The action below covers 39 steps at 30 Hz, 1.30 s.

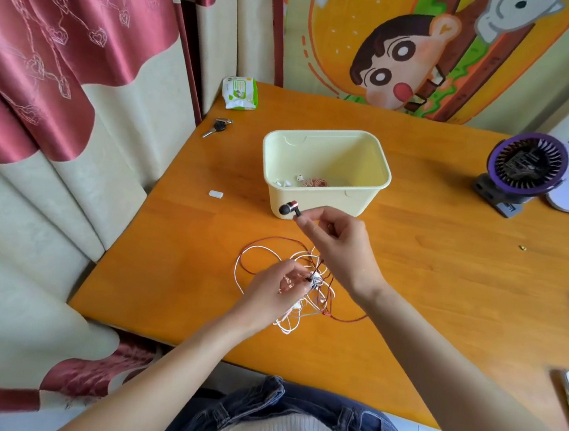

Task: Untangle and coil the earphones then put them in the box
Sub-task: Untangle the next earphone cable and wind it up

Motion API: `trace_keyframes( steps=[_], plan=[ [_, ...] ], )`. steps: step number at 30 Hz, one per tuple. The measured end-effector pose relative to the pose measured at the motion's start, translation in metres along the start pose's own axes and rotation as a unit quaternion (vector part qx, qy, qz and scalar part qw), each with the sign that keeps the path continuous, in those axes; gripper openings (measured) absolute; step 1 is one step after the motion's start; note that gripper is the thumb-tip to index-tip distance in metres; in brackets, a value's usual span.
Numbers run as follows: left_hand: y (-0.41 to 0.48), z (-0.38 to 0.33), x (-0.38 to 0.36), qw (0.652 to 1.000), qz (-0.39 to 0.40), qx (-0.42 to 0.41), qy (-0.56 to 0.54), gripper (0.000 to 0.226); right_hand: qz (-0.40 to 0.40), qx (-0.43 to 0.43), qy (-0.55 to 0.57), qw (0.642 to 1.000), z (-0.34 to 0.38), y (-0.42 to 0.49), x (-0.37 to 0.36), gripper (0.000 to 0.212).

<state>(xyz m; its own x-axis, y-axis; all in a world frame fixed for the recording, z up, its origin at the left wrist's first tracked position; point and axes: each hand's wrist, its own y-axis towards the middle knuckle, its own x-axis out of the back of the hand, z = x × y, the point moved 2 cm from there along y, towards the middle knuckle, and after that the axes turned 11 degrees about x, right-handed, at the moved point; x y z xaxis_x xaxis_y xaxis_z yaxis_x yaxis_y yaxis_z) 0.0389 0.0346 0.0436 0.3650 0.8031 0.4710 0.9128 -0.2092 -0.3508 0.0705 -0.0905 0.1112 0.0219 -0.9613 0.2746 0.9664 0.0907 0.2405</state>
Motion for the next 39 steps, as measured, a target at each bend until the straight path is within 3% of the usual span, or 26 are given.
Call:
trace_keyframes(
  steps=[5, 9, 13, 16, 23, 29, 34, 39],
  plan=[
    [0.002, 0.0, 0.004, 0.999, -0.042, 0.001, -0.031, 0.007, 0.008, 0.003, -0.072, 0.997, -0.004, 0.003, 0.015, 0.012],
    [0.004, 0.006, 0.017, 0.997, -0.056, 0.02, -0.049, 0.007, 0.13, -0.039, -0.211, 0.968, -0.026, -0.006, 0.019, 0.015],
    [0.006, 0.009, 0.022, 0.996, -0.074, 0.026, -0.035, 0.01, 0.236, -0.081, -0.212, 0.945, -0.037, -0.021, 0.01, 0.032],
    [0.006, 0.007, 0.022, 0.997, -0.077, 0.022, -0.021, 0.007, 0.273, -0.074, -0.213, 0.935, -0.035, -0.024, 0.008, 0.024],
    [0.001, 0.002, 0.025, 0.989, -0.018, 0.084, -0.12, 0.017, 0.28, -0.072, -0.177, 0.941, -0.034, -0.026, 0.011, 0.023],
    [0.002, 0.008, 0.034, 0.96, -0.055, 0.164, -0.22, 0.014, 0.282, -0.059, -0.144, 0.947, -0.031, -0.028, 0.009, 0.017],
    [-0.003, 0.011, 0.032, 0.973, -0.025, 0.156, -0.167, 0.021, 0.198, -0.04, -0.179, 0.963, -0.036, -0.026, 0.01, 0.032],
    [-0.006, 0.01, 0.026, 0.976, 0.005, 0.133, -0.173, 0.036, 0.155, -0.032, -0.163, 0.974, -0.032, -0.024, 0.007, 0.025]
  ],
)
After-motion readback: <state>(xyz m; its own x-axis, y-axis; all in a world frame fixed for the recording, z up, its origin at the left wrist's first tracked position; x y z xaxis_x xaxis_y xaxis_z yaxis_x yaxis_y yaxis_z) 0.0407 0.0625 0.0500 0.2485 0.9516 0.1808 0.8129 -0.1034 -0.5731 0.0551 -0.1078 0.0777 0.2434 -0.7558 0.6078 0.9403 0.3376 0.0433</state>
